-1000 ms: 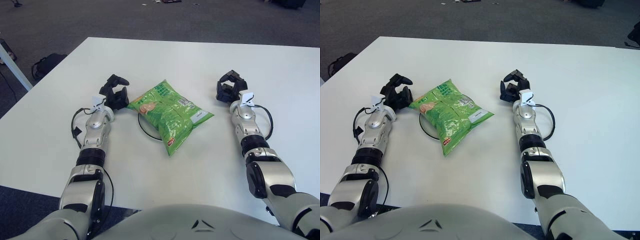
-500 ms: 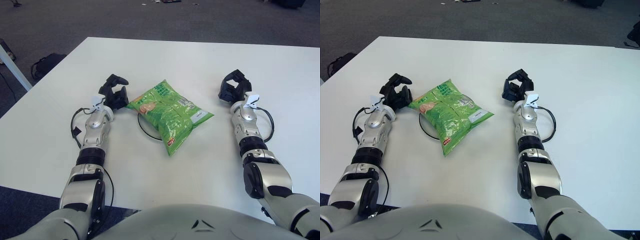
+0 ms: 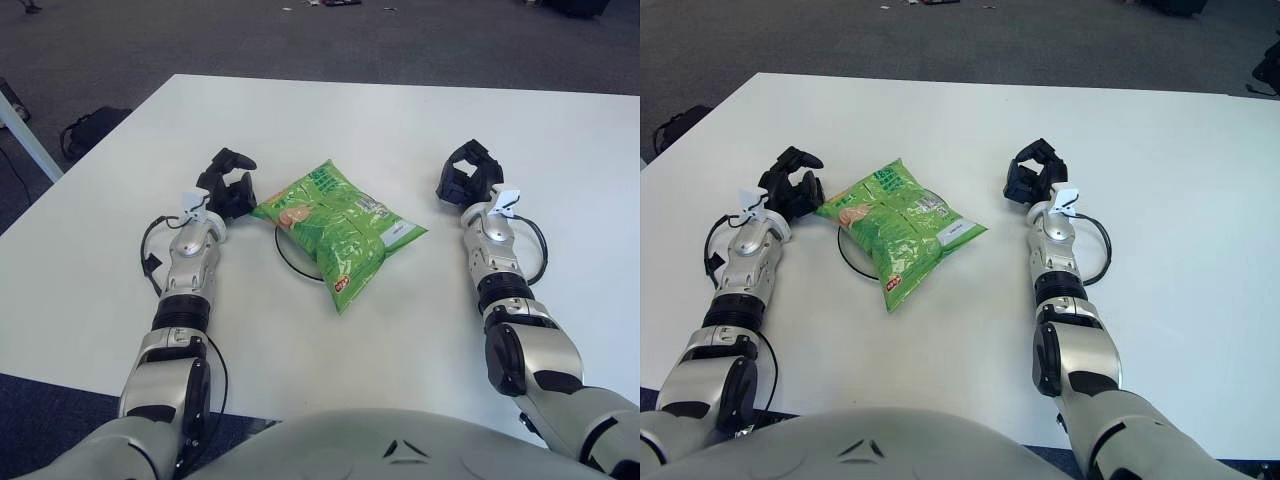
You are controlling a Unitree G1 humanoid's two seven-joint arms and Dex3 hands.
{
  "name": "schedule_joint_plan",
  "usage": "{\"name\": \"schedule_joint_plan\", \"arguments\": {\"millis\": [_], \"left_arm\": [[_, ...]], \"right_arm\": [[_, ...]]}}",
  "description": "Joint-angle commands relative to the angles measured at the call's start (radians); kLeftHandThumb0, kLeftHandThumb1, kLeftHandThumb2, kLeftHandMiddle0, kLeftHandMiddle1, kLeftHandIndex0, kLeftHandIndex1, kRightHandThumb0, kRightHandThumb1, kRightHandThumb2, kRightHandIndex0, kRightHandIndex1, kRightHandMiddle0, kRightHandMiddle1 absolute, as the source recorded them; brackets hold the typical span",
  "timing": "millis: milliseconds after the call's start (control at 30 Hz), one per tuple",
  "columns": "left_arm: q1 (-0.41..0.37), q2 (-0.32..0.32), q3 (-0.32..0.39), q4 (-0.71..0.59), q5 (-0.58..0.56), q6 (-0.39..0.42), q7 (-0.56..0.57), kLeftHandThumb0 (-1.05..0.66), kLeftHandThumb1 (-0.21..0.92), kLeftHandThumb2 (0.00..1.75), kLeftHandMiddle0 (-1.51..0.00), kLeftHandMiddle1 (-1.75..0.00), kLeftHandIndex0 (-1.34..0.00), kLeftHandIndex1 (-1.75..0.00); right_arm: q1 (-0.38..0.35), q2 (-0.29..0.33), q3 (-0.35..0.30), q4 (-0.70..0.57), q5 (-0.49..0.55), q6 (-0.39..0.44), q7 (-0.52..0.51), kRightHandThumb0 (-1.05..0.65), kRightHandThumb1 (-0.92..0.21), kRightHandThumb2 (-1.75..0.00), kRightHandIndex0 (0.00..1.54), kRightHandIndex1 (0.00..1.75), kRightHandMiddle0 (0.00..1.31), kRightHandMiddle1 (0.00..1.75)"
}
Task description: Put the snack into the plate.
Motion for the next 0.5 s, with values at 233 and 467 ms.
{"name": "schedule_joint_plan", "arguments": {"millis": [233, 467], "left_arm": [[0.071, -0.014, 0.0, 0.042, -0.007, 0.053, -0.014, -0.42, 0.51, 1.08, -1.11, -1.75, -0.46, -1.75], [0.072, -0.013, 0.007, 0.04, -0.009, 0.055, -0.015, -0.42, 0.5, 1.09, -1.13, -1.75, -0.47, -1.75]], "right_arm": [[0.072, 0.049, -0.01, 0.021, 0.026, 0.005, 0.007, -0.53, -0.19, -1.47, 1.14, 1.75, 0.72, 1.75], [0.074, 0.053, -0.011, 0.013, 0.028, 0.014, 0.018, -0.54, -0.18, -1.48, 1.13, 1.75, 0.73, 1.75]]}}
